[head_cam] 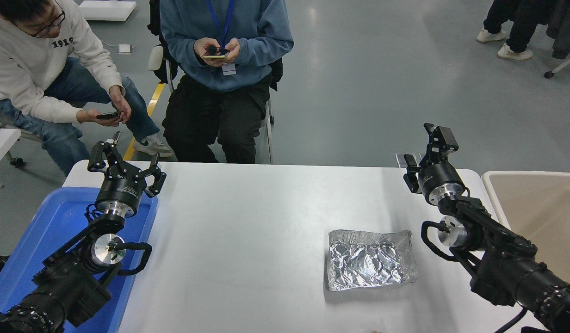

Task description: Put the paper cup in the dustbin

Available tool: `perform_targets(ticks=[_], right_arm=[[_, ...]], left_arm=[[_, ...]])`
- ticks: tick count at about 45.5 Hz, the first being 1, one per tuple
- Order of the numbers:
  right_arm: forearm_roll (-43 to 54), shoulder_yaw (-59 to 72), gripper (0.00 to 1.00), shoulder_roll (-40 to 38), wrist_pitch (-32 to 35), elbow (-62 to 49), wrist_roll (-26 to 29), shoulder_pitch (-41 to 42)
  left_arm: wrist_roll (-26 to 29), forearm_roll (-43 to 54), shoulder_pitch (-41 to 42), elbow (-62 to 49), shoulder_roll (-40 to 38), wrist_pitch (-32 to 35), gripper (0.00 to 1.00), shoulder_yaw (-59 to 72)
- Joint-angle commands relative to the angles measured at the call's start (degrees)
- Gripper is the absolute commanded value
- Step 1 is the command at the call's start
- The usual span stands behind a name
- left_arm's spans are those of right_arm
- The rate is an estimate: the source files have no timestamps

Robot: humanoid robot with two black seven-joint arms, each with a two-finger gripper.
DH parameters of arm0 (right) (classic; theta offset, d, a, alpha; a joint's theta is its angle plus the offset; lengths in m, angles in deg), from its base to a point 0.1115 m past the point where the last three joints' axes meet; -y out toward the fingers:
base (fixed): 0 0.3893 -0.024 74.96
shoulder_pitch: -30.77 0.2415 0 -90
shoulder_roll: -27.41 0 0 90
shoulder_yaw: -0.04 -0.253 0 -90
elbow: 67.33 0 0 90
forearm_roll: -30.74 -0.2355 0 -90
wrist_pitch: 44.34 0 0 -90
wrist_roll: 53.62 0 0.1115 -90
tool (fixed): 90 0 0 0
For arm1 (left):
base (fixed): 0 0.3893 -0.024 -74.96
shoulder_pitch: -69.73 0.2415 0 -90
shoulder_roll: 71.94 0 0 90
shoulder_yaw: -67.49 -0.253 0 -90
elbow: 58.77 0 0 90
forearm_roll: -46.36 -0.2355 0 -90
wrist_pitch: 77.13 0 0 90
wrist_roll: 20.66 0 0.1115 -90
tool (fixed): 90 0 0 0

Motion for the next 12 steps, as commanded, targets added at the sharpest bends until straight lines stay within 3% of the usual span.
perform_targets(ticks=[1, 12], right_arm=[[-3.48, -1.11, 0.99, 1.40, -0.01, -1.85, -1.57, 0.43], [-4.63, -1.20, 0.99, 1.40, -0.01, -1.68, -1.66, 0.34]], left_arm=[[0.03, 0.00, 0.01, 0.00, 0.00, -0.01, 1.00, -0.03], [0.03, 0.00, 0.01, 0.00, 0.00, -0.01, 1.00, -0.03]])
